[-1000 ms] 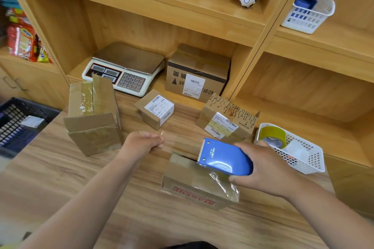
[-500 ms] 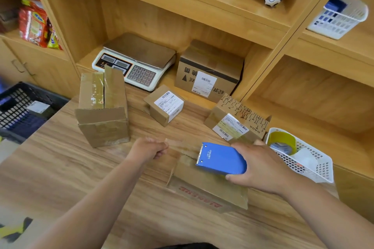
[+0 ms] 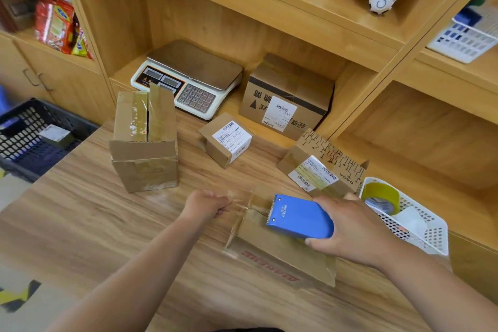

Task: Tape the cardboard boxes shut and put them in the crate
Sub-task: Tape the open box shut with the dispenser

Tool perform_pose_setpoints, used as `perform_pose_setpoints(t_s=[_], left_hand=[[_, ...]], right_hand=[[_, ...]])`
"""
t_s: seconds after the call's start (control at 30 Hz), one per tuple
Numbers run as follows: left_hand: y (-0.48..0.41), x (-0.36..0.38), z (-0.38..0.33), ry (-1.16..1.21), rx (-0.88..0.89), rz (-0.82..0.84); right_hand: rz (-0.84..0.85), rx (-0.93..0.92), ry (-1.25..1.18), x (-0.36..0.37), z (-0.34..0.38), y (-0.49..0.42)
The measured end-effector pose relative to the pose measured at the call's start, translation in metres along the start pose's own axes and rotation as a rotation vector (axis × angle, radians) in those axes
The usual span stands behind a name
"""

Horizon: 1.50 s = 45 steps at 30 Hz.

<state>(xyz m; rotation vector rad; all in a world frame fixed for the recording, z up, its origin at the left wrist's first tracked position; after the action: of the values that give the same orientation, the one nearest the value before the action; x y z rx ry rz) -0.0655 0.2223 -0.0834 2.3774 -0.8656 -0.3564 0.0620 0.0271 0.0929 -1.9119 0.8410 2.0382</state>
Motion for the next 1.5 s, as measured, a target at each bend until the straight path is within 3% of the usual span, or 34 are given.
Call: perform_pose_setpoints(t_s=[0.8,0.87,1.0,1.07,1.3,1.5], left_hand=[[0.021,0.013,0.019,-0.277,0.063,-0.223],[0.028,0.008,0.013,-0.198,0.115,-0.232],[0.056,0.029,0.003,0.195,0.215,0.010],[0.068,0.047,0.005,0.208,0.257,0.190],[0.080,0.063,0.007,-0.102,0.250,0.498],[0.073,0.088,-0.052,-0.921,0.748,0.435]], right_hand=[[-0.028,0.020,-0.016,0.005,-0.002,0.004],[-0.028,0.018,-0.011,0.006,-0.002,0.005],[-0.032,0.013,-0.005,0.004,0.000,0.006],[-0.035,0.010,0.000,0.003,0.001,0.006],[-0.040,0.020,-0.028,0.001,0.001,0.008],[-0.051,0.013,-0.043,0.001,-0.001,0.009]])
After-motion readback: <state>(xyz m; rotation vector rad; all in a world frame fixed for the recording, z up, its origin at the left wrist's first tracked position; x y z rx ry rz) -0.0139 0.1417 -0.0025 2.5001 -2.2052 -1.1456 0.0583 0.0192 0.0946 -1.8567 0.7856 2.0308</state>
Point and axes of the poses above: each hand's wrist, its own y-axis away from the middle knuckle, its own x-axis out of the palm, z = x × y, the point moved 10 cm from there along -y, towards the middle knuckle, and after that the axes turned 6 degrees about -z, right-handed, at the moved point
